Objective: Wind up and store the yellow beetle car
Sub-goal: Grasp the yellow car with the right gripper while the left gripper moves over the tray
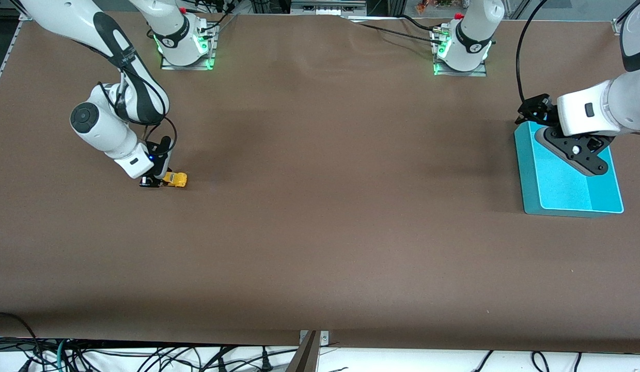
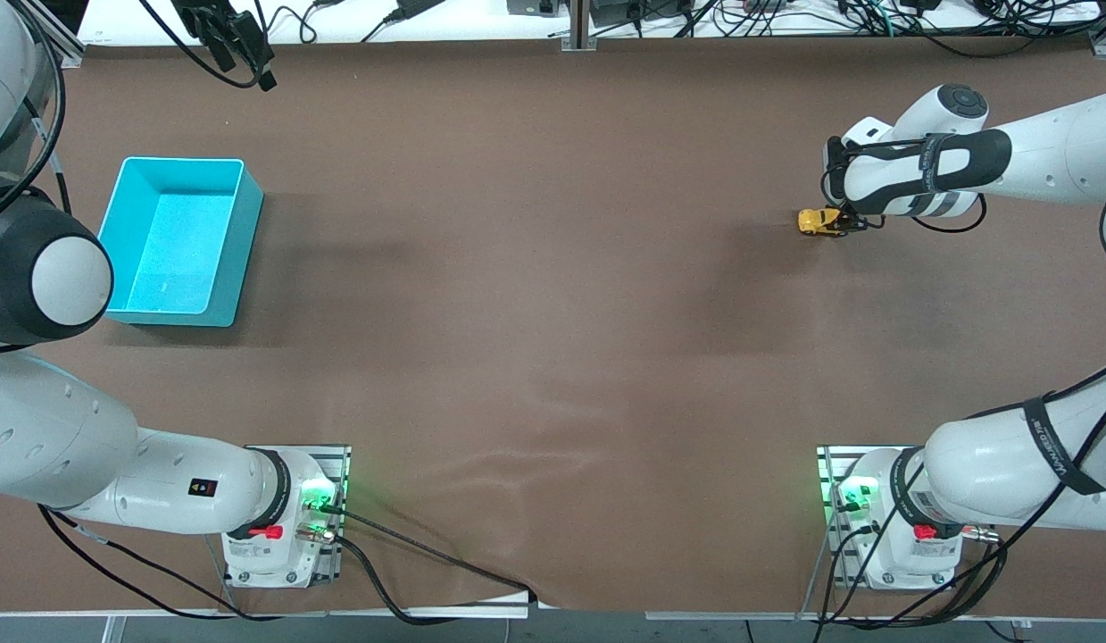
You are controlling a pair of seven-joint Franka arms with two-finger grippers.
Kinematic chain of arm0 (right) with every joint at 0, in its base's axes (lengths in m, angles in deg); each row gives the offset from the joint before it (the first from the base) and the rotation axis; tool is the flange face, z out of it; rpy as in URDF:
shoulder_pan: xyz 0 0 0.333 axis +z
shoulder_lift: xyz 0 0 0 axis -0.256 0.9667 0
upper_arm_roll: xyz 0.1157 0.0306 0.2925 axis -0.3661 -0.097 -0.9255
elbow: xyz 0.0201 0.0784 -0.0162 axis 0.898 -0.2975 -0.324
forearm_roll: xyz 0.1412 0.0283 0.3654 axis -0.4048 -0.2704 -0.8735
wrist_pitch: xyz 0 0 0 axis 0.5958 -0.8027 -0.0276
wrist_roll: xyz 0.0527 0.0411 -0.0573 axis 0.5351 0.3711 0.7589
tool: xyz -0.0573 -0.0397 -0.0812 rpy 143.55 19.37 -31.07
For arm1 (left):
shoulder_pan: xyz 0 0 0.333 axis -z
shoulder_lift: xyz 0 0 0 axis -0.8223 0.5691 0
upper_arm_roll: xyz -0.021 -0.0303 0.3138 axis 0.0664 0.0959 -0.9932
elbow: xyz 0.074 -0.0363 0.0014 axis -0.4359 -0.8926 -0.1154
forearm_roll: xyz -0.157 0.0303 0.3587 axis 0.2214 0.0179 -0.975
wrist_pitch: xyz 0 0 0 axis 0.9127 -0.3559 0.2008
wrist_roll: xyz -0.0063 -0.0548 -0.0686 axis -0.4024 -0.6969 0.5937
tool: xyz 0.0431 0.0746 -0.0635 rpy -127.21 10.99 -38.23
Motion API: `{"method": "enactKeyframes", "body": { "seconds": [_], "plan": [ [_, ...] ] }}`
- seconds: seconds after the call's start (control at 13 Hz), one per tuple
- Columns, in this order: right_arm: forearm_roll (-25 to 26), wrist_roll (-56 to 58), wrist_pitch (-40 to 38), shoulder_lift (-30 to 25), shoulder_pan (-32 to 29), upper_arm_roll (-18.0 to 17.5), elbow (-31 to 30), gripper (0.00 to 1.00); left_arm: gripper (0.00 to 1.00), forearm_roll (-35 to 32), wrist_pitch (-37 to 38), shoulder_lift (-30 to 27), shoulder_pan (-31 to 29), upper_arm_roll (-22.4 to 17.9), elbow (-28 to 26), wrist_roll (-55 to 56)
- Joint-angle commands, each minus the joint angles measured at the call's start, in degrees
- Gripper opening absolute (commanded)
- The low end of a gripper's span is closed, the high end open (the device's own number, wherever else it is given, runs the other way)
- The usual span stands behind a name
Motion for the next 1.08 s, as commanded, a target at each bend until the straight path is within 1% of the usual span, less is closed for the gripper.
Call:
{"method": "enactKeyframes", "body": {
  "seconds": [0.0,0.08,0.23,0.38,0.62,0.77,1.0],
  "plan": [
    [0.71,0.29,0.23,-0.35,-0.65,-1.76,-0.29,0.0,1.0,-1.22,0.11,0.43,0.0,-0.12,1.08,-9.92],
    [0.71,-0.14,0.14,-0.62,-0.65,-3.69,-0.11,0.0,1.0,-1.22,0.11,0.52,0.0,-0.21,1.08,-13.17],
    [0.79,0.55,0.23,-0.53,-0.65,-4.85,0.24,0.0,1.0,-1.3,0.11,1.31,0.0,-0.21,1.43,-19.16],
    [1.14,0.82,0.67,-0.09,-0.65,-4.85,0.33,0.0,1.0,-1.39,0.11,1.84,0.09,-0.21,2.22,-19.44],
    [1.67,2.48,3.3,2.53,-0.91,-4.76,0.33,0.0,1.0,-1.39,0.2,1.84,0.18,-0.21,2.22,-19.44],
    [1.67,4.94,4.8,4.38,-3.45,-4.5,0.33,0.0,1.0,-1.39,0.11,1.84,-0.35,-0.21,2.22,-19.7],
    [1.59,8.72,4.8,5.01,-6.88,-4.32,0.42,0.0,1.0,-1.22,0.11,1.84,-0.35,-0.47,2.4,-19.88]
  ]
}}
